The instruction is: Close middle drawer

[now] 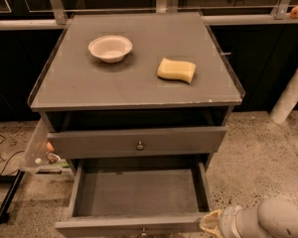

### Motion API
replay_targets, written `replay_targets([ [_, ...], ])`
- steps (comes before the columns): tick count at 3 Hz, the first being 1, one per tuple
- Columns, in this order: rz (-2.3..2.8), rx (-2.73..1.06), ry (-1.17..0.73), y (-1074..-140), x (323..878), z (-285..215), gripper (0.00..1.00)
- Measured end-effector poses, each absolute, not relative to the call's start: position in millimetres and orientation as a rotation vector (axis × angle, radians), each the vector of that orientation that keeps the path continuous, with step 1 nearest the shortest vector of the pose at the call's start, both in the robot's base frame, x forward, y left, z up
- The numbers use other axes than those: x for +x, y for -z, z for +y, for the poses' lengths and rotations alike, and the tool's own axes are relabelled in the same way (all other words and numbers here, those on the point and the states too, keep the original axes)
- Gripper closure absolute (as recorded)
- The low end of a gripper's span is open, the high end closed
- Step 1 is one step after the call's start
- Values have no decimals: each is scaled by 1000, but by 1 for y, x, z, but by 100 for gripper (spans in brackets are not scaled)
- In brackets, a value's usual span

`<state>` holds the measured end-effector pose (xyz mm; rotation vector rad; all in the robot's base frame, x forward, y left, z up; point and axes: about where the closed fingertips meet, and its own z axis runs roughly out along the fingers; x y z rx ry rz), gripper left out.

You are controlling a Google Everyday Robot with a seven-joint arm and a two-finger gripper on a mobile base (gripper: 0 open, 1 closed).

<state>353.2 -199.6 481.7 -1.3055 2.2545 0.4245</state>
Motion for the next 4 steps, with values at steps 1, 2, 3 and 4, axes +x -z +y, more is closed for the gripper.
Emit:
replay_targets([
  [1, 2281, -1297, -450, -477, 332, -195, 100],
  [2, 2289, -1310, -457, -456, 313, -190, 100],
  [3, 2292, -1326, -452, -426, 302, -184, 100],
  [4, 2297, -1344, -447, -401, 298, -178, 100],
])
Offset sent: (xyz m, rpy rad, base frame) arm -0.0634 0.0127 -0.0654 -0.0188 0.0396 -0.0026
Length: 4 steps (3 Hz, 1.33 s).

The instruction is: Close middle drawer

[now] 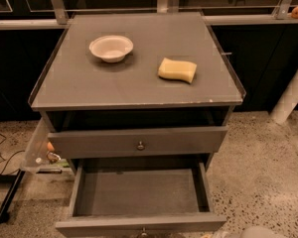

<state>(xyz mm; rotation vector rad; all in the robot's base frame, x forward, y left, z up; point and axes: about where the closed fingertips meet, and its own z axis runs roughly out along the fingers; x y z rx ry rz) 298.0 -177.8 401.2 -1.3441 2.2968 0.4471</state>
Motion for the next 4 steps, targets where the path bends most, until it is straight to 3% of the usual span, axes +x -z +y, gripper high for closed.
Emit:
replay_targets([
  [3, 2196, -1419, -345, -392, 351, -156, 100],
  [4, 2193, -1420, -344, -392, 352, -155, 84],
])
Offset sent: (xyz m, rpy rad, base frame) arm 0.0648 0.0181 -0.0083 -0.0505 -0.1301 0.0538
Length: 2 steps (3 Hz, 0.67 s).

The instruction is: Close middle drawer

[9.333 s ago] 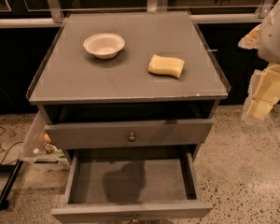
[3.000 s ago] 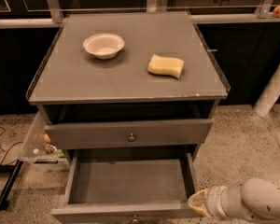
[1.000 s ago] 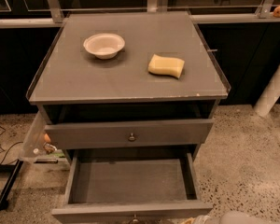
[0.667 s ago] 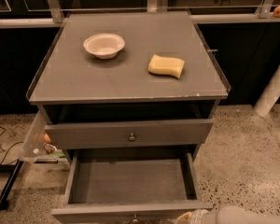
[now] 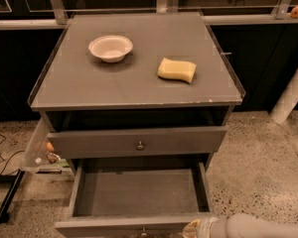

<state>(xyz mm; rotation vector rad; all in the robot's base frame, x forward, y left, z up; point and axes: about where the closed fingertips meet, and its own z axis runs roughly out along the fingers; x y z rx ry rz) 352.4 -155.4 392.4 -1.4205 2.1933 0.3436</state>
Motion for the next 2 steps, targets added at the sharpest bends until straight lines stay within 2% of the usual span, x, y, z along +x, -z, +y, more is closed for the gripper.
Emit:
replay_targets([
  [2, 2193, -1421, -344, -392, 352, -155, 37],
])
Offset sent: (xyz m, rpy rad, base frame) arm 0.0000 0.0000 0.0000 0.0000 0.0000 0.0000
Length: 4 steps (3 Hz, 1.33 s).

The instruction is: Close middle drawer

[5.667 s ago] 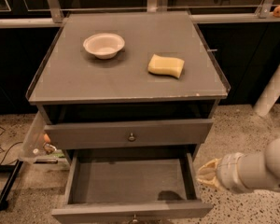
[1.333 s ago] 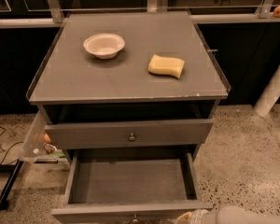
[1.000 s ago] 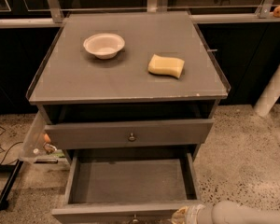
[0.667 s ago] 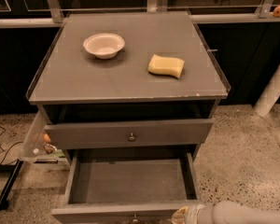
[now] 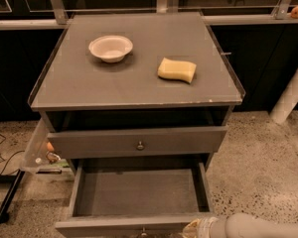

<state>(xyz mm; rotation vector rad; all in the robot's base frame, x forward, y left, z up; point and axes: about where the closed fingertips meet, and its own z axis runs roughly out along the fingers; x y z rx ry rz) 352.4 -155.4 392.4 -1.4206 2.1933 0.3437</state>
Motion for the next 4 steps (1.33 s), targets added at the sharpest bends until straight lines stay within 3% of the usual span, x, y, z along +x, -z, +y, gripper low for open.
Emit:
replay_targets([
  [1, 2193, -1421, -344, -392, 352, -155, 14],
  [2, 2193, -1421, -344, -392, 352, -155, 0],
  [3, 2173, -1448, -312, -388, 379, -149, 0],
  [4, 2134, -1491, -265, -387, 418, -142, 13],
])
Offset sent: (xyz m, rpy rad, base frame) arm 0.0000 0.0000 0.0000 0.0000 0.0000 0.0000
